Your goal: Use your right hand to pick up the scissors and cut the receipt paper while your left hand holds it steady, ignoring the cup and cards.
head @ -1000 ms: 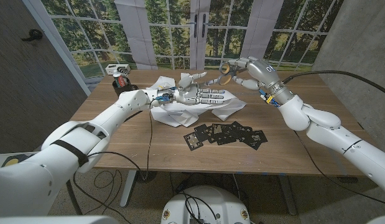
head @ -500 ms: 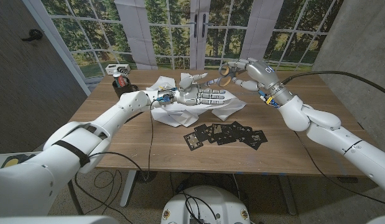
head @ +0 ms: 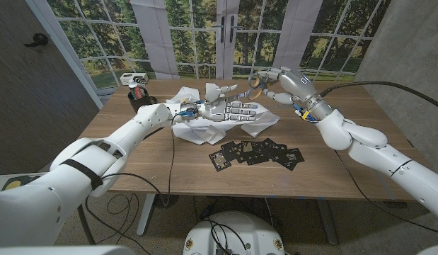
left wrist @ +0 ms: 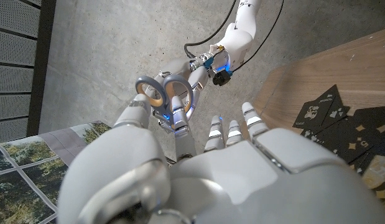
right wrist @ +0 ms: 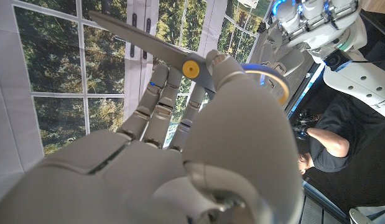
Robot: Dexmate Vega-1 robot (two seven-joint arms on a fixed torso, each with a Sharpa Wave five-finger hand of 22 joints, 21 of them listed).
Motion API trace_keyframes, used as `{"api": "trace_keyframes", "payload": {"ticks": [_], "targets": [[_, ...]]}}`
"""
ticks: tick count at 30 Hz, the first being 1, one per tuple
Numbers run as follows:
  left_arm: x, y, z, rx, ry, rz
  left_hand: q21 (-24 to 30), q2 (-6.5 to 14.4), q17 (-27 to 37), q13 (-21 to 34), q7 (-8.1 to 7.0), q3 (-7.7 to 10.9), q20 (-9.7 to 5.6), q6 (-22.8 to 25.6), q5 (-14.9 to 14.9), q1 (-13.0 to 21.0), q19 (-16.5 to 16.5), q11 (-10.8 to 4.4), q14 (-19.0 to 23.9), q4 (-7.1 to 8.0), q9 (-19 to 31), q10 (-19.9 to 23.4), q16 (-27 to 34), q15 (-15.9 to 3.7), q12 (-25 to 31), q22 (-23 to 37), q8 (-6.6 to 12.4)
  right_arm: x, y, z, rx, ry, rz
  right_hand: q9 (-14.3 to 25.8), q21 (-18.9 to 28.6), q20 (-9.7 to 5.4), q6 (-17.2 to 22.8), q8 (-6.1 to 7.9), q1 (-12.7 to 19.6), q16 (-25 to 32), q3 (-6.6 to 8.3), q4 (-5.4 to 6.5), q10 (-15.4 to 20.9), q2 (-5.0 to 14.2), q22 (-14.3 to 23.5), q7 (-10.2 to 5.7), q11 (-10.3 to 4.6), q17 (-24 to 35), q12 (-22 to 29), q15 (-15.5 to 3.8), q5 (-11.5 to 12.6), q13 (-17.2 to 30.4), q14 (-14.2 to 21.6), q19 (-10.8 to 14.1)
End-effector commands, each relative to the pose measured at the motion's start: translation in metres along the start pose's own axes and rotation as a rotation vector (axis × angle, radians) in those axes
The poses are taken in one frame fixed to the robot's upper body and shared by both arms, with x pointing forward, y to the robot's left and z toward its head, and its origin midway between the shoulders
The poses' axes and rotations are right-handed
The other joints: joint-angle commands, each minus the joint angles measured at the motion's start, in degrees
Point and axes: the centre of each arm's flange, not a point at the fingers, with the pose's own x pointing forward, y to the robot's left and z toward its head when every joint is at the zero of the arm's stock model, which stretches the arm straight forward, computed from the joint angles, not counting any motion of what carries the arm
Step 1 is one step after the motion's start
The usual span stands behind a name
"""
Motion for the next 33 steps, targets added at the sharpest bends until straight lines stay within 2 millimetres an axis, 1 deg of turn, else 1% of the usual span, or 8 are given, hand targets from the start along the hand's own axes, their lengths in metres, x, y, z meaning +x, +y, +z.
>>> {"api": "trace_keyframes", "payload": {"ticks": [1,7,16,20,26,29,32,33], "targets": [[0.0027,-0.0013,-0.0016,-0.001,0.005,-0.018,-0.4,-0.5,0.2,0.2,-0.08,-0.01,0.11,-0.7,-0.2,-0.1,-0.6,-0.17,-0.4,0.23,0.2,-0.4,0.2,0.21,-0.1,0.3,-0.41,0.0001,0.0021,0.0038,-0.004,-0.005,0.013,0.2,0.6,-3.45,0.3,-0.17,0.3,0.4,2.31,0.14,3.7,0.56,0.0,0.0,-3.2,0.2,0.1,-13.48,0.5,3.0,6.0,-0.2],[0.0022,-0.0019,-0.0026,0.001,0.012,-0.011,-0.5,-0.5,0.2,0.2,0.38,-0.07,0.11,-1.2,-0.2,-0.1,-0.6,-0.36,-0.5,0.21,0.2,-0.5,0.1,0.19,-0.1,0.3,-0.63,0.0003,0.0035,0.0048,-0.011,-0.009,0.016,0.2,0.8,-3.42,0.4,-0.12,0.2,0.4,2.35,0.17,3.6,0.55,0.0,-0.05,-3.18,0.2,0.1,-13.48,0.5,3.1,6.0,-0.4],[0.0019,-0.0039,-0.0051,-0.004,0.01,-0.008,-0.6,-0.6,0.2,0.2,0.53,-0.15,0.12,-1.3,-0.2,-0.1,-0.7,-0.63,-0.7,0.2,0.2,-0.5,0.1,0.19,-0.1,0.3,-0.61,0.0004,0.004,0.0065,-0.017,-0.015,0.015,0.2,1.0,-3.46,0.4,-0.15,0.2,0.3,2.4,0.19,3.7,0.54,0.0,-0.07,-3.17,0.1,0.0,-13.48,0.5,3.1,6.0,-0.6],[0.0018,-0.0044,-0.0058,-0.002,0.011,-0.008,-0.7,-0.7,0.2,0.2,0.83,-0.24,0.11,-1.6,-0.2,-0.2,-0.7,0.11,-0.7,0.23,0.2,-0.5,0.1,0.17,-0.1,0.3,-0.72,0.0004,0.0045,0.0068,-0.022,-0.014,0.018,0.2,1.1,-3.49,0.5,-0.14,0.2,0.3,2.45,0.18,3.8,0.55,0.0,-0.12,-3.18,0.1,0.0,-13.48,0.5,3.1,6.0,-0.7],[-0.0012,-0.0051,-0.0068,-0.006,0.012,0.002,-0.8,-0.7,0.2,0.2,1.57,-0.32,0.11,-2.1,-0.1,-0.3,-0.7,0.32,-0.8,0.28,0.2,-0.5,0.2,0.15,-0.1,0.4,-0.86,-0.0004,0.003,0.0059,-0.027,-0.009,0.017,0.2,1.3,-3.54,0.5,-0.15,0.2,0.4,2.5,0.14,3.7,0.48,0.0,-0.03,-3.2,0.2,-0.1,-13.48,0.4,3.1,6.1,-0.7],[-0.002,-0.0055,-0.0073,-0.006,0.012,0.002,-0.9,-0.7,0.2,0.2,1.58,-0.36,0.11,-2.2,-0.1,-0.4,-0.7,0.27,-0.8,0.31,0.2,-0.5,0.2,0.15,-0.1,0.4,-0.88,-0.0002,0.0027,0.007,-0.028,-0.013,0.022,0.2,1.4,-3.53,0.5,-0.15,0.2,0.3,2.52,0.14,3.7,0.49,0.0,-0.1,-3.21,0.2,-0.1,-13.48,0.4,3.0,6.0,-0.7],[-0.0018,-0.0057,-0.0073,-0.008,0.014,-0.004,-1.0,-1.0,0.2,0.2,2.02,-0.66,0.13,-3.1,-0.2,-0.8,-0.7,0.63,-0.8,0.5,0.2,-0.8,0.2,0.15,-0.2,0.4,-1.12,0.001,0.0038,0.0089,-0.031,-0.023,0.031,0.2,1.5,-3.59,0.5,-0.17,0.2,0.2,2.56,0.16,3.7,0.53,0.0,-0.17,-3.2,0.1,-0.1,-13.48,0.4,3.1,6.0,-0.7],[-0.0016,-0.0059,-0.0072,-0.006,0.016,-0.005,-1.0,-1.2,0.2,0.2,2.49,-0.88,0.14,-3.1,-0.2,-1.2,-0.7,0.58,-0.9,0.63,0.2,-0.8,0.2,0.16,-0.2,0.4,-1.08,0.0013,0.0043,0.0095,-0.036,-0.026,0.033,0.2,1.5,-3.59,0.5,-0.16,0.2,0.3,2.55,0.15,3.7,0.5,0.0,-0.22,-3.2,0.1,0.0,-13.48,0.4,3.2,6.0,-0.7]]}}
